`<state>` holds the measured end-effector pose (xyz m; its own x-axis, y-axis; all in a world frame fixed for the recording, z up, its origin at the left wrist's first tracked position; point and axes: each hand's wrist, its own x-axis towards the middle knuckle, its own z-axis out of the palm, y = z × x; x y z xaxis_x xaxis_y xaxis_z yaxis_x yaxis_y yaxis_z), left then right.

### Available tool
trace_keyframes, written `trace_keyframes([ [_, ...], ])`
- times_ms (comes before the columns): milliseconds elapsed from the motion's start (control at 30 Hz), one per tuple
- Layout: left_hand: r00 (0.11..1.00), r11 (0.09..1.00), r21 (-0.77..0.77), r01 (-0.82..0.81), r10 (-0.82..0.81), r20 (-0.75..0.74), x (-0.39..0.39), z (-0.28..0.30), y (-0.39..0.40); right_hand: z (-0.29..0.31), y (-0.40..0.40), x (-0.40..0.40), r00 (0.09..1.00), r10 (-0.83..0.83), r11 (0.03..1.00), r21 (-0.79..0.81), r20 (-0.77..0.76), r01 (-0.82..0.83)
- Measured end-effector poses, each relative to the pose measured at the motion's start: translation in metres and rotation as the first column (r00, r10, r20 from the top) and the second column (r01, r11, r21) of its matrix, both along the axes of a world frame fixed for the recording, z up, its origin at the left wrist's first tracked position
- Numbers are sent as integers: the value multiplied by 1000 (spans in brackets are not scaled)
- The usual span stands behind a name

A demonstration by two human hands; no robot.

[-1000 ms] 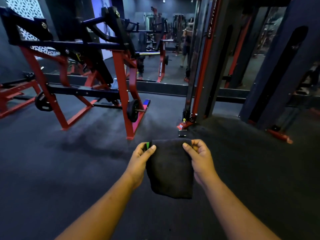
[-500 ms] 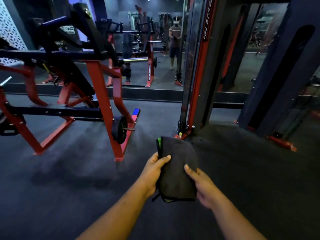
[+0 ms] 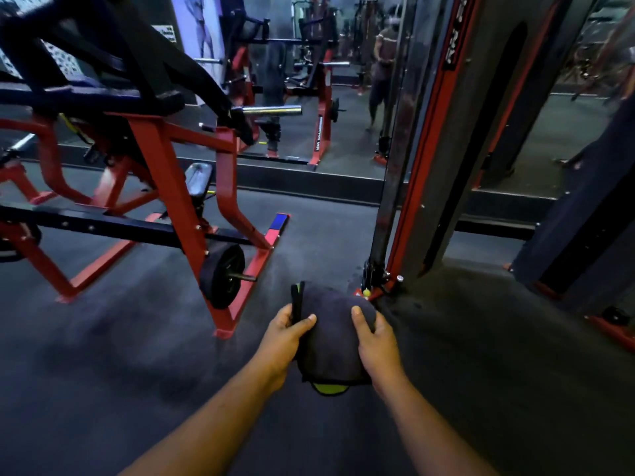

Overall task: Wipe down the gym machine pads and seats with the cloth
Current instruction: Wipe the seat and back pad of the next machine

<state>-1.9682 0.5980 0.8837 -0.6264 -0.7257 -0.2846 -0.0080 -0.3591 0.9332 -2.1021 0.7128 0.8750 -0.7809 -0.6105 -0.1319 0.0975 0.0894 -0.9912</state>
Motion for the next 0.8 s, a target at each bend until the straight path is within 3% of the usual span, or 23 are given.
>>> trace_keyframes([
  [133, 994, 988, 138, -67, 78, -81, -54, 3, -59, 10, -62, -50, 986, 112, 993, -29, -125, -116],
  [233, 996, 993, 115, -31, 40, -73, -98, -7, -115, 7, -116, -96, 972, 157, 986, -31, -176, -165],
  [300, 996, 998, 51, -32, 36, -86, -132, -12, -158, -3, -157, -132, 979, 145, 988, -30, -146, -151],
  [433, 990, 999, 14, -53, 54, -128, -206, -9, -240, -3, -241, -193, 981, 80, 993, -104, 179, -62],
  [500, 990, 1000, -4, -26, 25, -142, -241, 1, -281, 7, -282, -224, 961, 52, 992, -128, 270, -18],
  [667, 994, 989, -146, 3, -18, -104, -321, 17, -370, 28, -362, -299, 948, 109, 980, -190, 300, -53],
  [767, 997, 975, -222, 14, -30, -71, -357, 16, -410, 27, -397, -336, 957, 48, 975, -222, 287, 17],
  [800, 997, 968, -249, 13, -31, -68, -402, 8, -447, 16, -435, -380, 960, 25, 970, -237, 280, 44],
])
